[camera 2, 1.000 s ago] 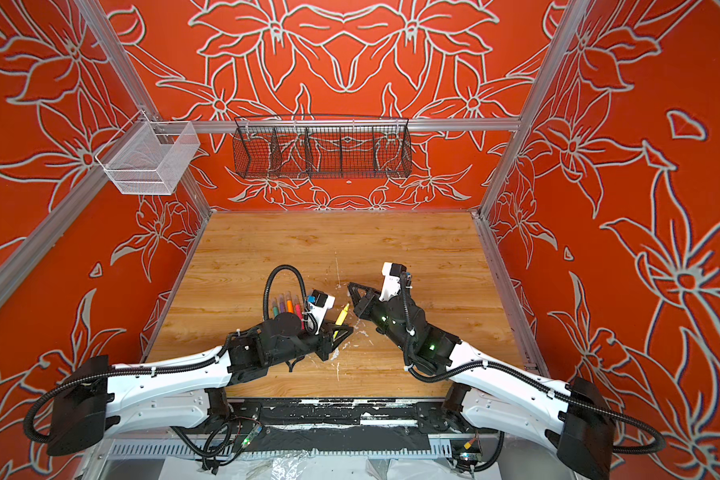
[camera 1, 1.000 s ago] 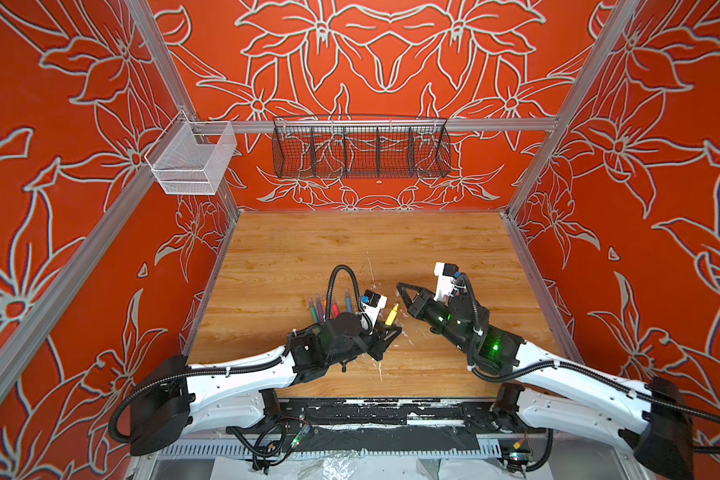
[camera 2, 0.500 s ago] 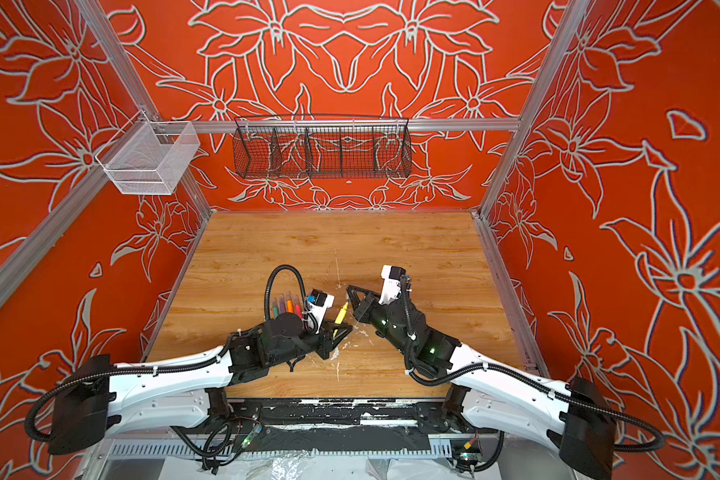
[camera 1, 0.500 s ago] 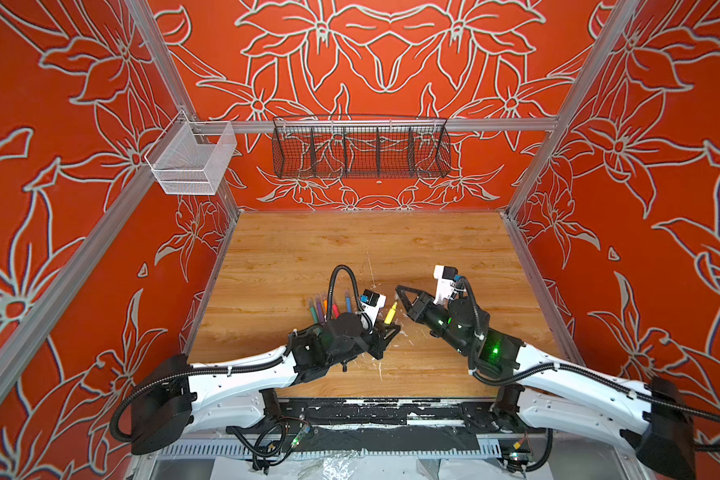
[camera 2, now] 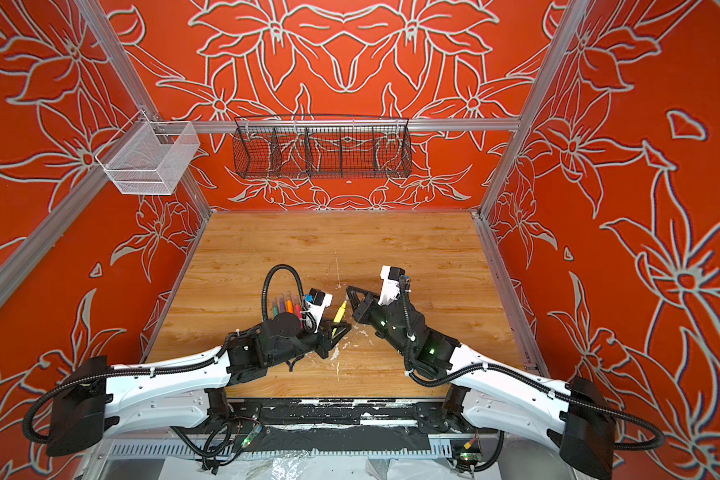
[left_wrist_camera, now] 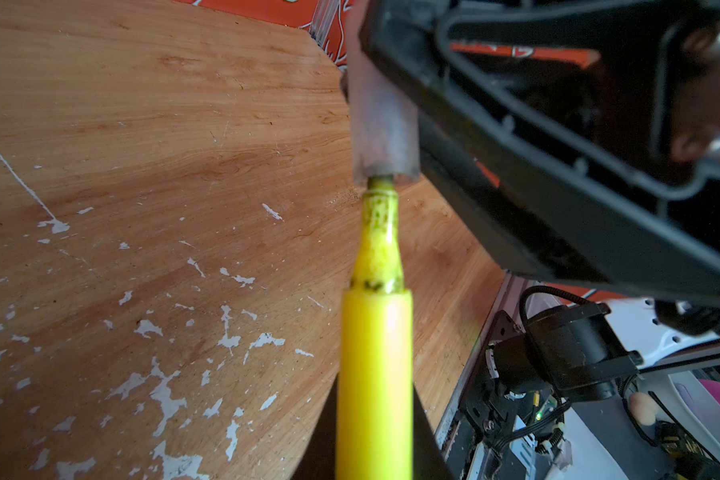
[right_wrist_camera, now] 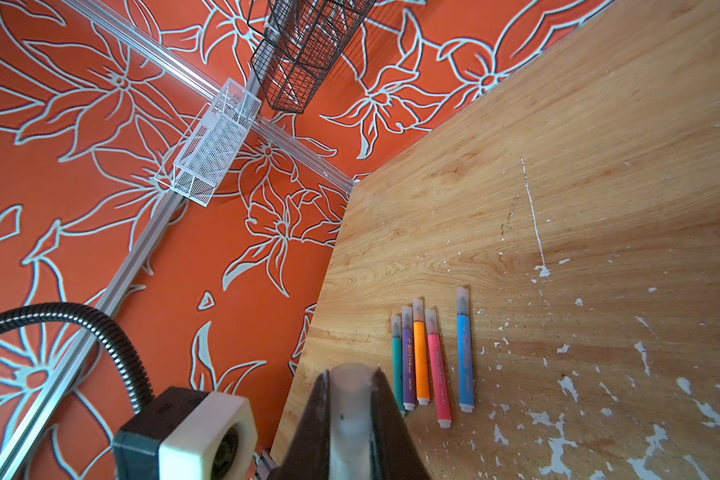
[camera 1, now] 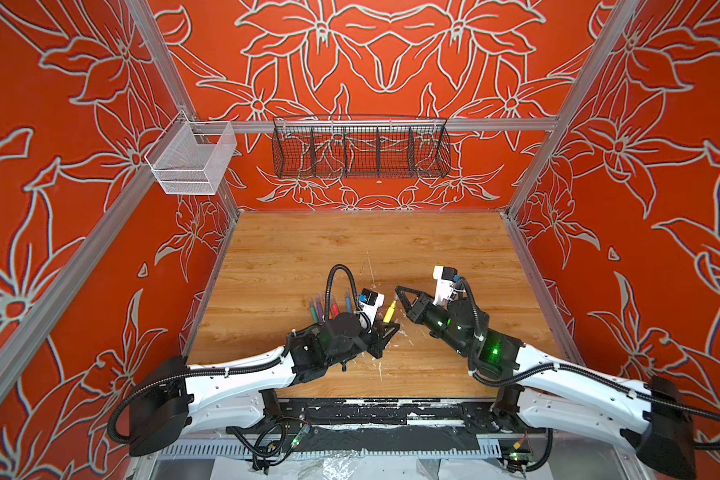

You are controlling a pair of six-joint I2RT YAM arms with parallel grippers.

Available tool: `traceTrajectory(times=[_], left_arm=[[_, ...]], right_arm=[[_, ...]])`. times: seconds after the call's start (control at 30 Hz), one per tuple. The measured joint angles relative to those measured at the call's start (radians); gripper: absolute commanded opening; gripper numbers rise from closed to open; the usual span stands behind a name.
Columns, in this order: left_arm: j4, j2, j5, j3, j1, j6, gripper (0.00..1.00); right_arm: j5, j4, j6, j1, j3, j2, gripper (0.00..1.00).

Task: Insert the pens into the pen caps
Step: 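Lower the cap in the right gripper down onto the yellow marker tip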

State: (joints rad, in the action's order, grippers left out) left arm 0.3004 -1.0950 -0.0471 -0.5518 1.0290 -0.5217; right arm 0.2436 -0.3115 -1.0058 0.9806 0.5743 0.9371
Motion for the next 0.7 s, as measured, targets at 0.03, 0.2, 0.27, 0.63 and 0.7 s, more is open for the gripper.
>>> traceTrajectory(times=[0.03, 0.2, 0.27, 0.63, 0.7], left_arm=[[0.000, 0.000, 0.000, 0.000, 0.000, 0.000, 0.00], [-0.001, -0.001, -0.005, 0.000, 0.000, -0.003, 0.00], [0.000, -0.006, -0.004, 0.000, -0.002, -0.007, 0.00], [0.011, -0.007, 0.183, 0.000, -0.108, -0.041, 0.00], [0.007, 0.000, 0.202, 0.000, -0.116, -0.040, 0.00]], right_arm=[[0.000, -0.002, 0.003, 0.003, 0.000, 0.002, 0.00], [-0.001, -0.043, 0.024, 0.024, -0.015, 0.018, 0.00], [-0.001, -0.059, 0.028, 0.031, -0.029, 0.022, 0.00], [0.031, -0.185, 0.036, 0.051, -0.079, 0.047, 0.00], [0.045, -0.220, 0.040, 0.063, -0.092, 0.051, 0.00]])
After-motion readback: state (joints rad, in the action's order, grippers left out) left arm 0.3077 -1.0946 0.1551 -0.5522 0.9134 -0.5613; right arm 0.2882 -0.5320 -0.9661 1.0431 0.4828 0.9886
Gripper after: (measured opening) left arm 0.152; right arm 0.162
